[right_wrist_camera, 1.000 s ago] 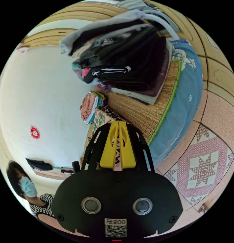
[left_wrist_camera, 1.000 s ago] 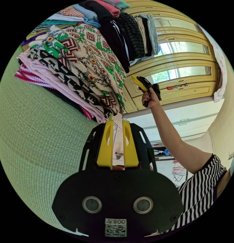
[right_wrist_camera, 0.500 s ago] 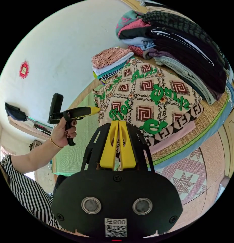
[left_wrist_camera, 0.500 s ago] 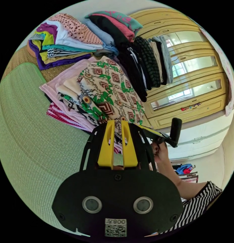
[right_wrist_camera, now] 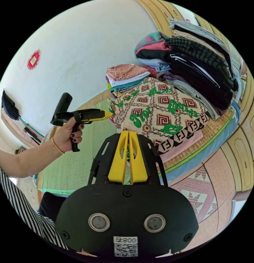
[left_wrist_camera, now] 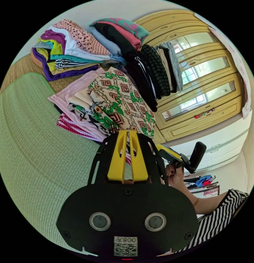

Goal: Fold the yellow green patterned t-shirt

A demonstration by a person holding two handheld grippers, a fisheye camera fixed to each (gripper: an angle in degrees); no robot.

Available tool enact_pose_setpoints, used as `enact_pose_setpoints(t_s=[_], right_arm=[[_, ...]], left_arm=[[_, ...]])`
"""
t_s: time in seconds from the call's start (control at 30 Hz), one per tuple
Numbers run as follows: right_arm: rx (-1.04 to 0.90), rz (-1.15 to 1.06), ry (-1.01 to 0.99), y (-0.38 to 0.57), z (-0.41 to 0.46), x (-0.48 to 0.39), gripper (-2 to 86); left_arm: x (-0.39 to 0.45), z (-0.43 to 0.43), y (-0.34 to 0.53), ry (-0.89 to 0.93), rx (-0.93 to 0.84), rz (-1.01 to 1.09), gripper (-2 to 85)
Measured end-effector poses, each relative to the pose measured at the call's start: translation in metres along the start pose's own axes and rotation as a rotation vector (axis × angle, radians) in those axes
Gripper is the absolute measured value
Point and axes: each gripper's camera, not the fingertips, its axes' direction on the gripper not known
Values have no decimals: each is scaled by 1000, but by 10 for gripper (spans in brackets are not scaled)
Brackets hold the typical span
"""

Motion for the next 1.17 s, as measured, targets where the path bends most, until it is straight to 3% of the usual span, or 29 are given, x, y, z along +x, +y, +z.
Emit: enact_pose_setpoints(t_s=[0.1, 0.27, 0.53, 0.8, 1.17], right_arm=[[-45, 0, 75, 12, 26, -7, 0], [39, 8, 76, 26, 31, -17, 1], [233, -99, 59, 1, 41, -52, 17], [272, -157, 7, -104, 121, -71, 64], [88, -34, -66, -245, 292, -55, 91]], left_arm=[[13, -12, 25, -26, -30, 29, 13], [42, -50, 101, -187, -103, 149, 7], [70, -77, 216, -421, -257, 146, 3], [133, -116, 256, -468, -145, 161, 3], [240, -181, 287, -591, -73, 240, 5]])
